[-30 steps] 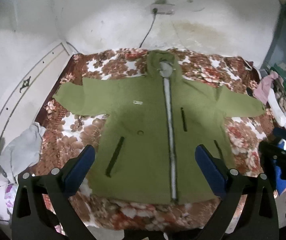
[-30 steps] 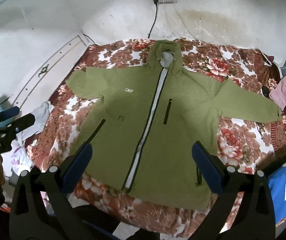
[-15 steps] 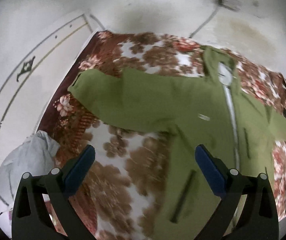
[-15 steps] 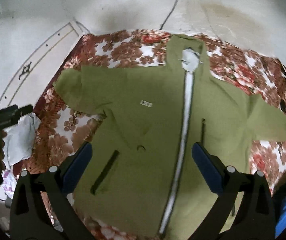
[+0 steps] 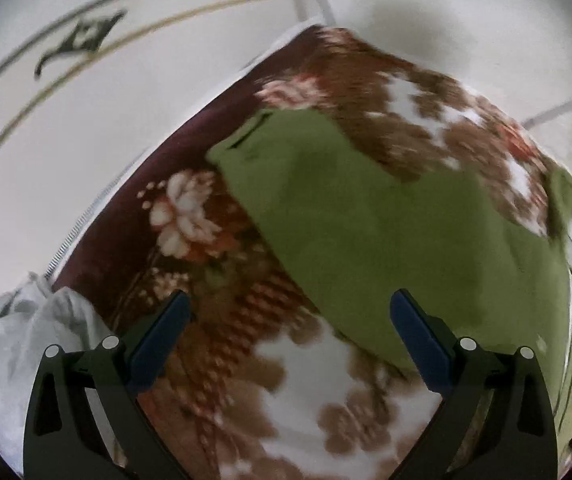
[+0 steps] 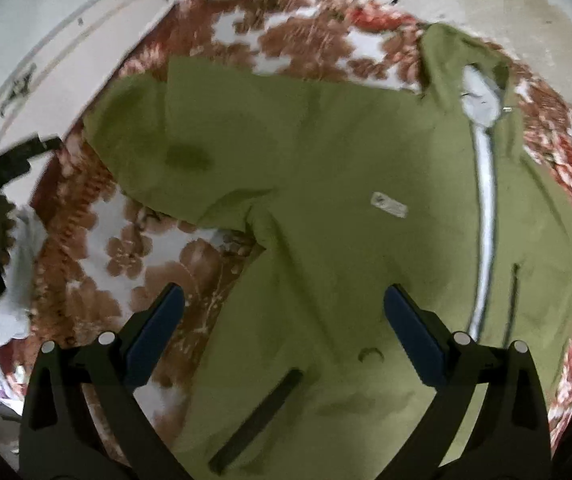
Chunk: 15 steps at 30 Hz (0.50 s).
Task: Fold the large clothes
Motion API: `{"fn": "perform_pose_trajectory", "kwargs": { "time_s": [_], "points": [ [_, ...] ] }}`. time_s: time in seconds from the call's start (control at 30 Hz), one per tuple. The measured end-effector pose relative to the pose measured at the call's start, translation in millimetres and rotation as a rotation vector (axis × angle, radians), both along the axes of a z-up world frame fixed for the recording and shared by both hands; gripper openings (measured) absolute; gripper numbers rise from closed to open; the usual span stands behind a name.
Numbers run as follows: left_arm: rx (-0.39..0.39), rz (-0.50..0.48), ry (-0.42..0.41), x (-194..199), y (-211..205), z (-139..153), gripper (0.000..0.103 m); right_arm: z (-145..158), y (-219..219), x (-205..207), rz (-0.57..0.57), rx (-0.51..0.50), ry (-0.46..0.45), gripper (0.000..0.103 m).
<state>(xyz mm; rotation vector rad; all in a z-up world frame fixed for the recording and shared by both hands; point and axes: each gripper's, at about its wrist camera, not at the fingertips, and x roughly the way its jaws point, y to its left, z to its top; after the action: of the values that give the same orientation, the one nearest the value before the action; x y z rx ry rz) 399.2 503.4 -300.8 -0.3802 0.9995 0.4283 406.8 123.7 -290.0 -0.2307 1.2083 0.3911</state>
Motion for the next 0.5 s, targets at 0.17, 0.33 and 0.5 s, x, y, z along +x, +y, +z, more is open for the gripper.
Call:
{"fn": "perform_pose_trajectory", "kwargs": {
  "time_s": [0.17,0.33,0.5],
  "points": [
    [-0.065,0.083,-0.047,20.9,59.3,-29.9,0.097,-48.8,33.2,24.8,0.084,-0.061,0.007,0.098],
    [-0.215,0.099,-0.071,59.0,107.0,-57.2,0.062,-85.6,64.1,40.0,0.167,-0.105,0.006,0.098],
    [-0.255,0.145,-0.067,89.6,137.4,-76.6,0.078,-110.8,85.4,47.6,0.195,-0.116,0.054,0.098]
  ]
}}
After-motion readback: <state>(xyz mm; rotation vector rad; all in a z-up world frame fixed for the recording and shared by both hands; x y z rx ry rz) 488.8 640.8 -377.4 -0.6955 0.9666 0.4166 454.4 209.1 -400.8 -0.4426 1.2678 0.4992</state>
